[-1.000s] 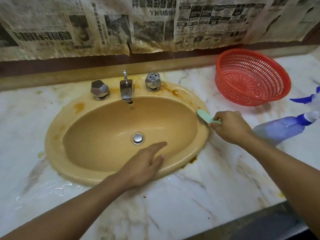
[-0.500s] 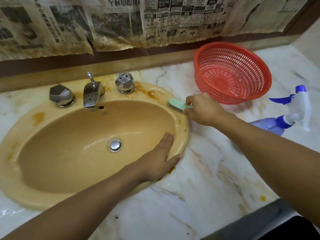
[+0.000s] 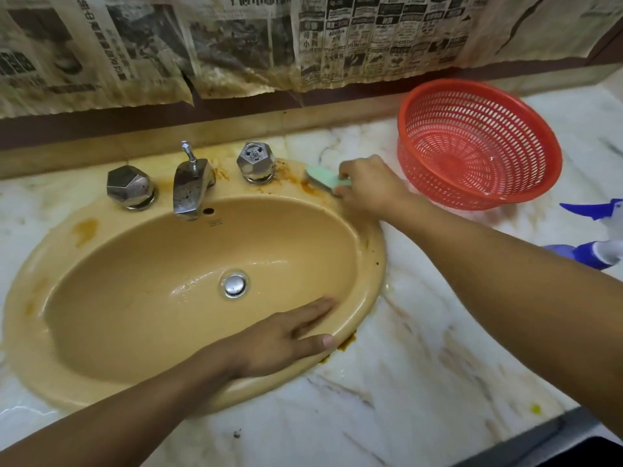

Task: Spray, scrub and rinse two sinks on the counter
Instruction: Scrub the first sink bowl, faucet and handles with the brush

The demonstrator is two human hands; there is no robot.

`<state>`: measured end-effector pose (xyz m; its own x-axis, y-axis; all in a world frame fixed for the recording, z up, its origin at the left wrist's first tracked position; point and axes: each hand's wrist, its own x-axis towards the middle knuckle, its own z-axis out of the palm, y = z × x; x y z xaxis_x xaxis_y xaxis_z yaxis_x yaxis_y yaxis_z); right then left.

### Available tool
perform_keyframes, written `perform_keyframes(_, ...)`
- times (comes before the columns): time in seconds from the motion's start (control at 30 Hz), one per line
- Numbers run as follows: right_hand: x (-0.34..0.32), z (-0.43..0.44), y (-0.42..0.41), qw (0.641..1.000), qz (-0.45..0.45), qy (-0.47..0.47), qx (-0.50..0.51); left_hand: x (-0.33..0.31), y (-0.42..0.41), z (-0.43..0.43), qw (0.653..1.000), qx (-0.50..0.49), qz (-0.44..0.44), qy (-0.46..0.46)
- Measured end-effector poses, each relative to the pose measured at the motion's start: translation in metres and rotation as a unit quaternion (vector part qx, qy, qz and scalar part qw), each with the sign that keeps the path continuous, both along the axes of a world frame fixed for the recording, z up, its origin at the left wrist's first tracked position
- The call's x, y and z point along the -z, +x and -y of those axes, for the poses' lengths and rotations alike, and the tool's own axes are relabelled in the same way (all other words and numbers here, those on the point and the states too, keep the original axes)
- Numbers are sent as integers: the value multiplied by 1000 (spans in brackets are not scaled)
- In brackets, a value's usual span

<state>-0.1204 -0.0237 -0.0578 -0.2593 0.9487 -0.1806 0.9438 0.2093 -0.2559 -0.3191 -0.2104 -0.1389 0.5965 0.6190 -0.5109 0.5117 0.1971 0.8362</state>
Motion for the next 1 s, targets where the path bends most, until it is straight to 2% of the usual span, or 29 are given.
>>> perform_keyframes(0.13,-5,4,-23,997,29,-28,-70,3,-10,1,1000,-10,10,-14)
perform_keyframes(0.27,-14,-15,-1,997,66,-31,-38,5,-24,2,999,-19,9,-33)
perform_keyframes(0.37,-9,-20,-20,998,46,6,-31,5,-24,3,999,-29,10,-29)
perform_keyframes(0.47,-1,0,-42,997,14,-12,-71,2,-24,4,999,-43,0,-16)
perform_keyframes(0.5,0,9,-40,995,26,-29,-89,1,-24,5,999,-53,-7,-9)
perform_keyframes(0.6,6,38,-20,973,146,-86,-156,-2,-25,10,995,-76,-54,44)
perform_keyframes(0.67,11,52,-6,979,135,-84,-130,-5,-26,16,988,-66,-97,104)
perform_keyframes(0.73,8,55,2,993,71,-53,-82,-8,-28,21,979,-49,-129,150)
perform_keyframes(0.83,-1,42,3,999,13,26,-37,-9,-36,25,977,-31,-144,154)
perform_keyframes(0.9,-6,27,-1,998,17,57,-17,-9,-46,27,979,-17,-146,142)
perform_keyframes(1.0,-7,5,-13,997,56,42,-9,-12,-55,28,979,5,-157,131)
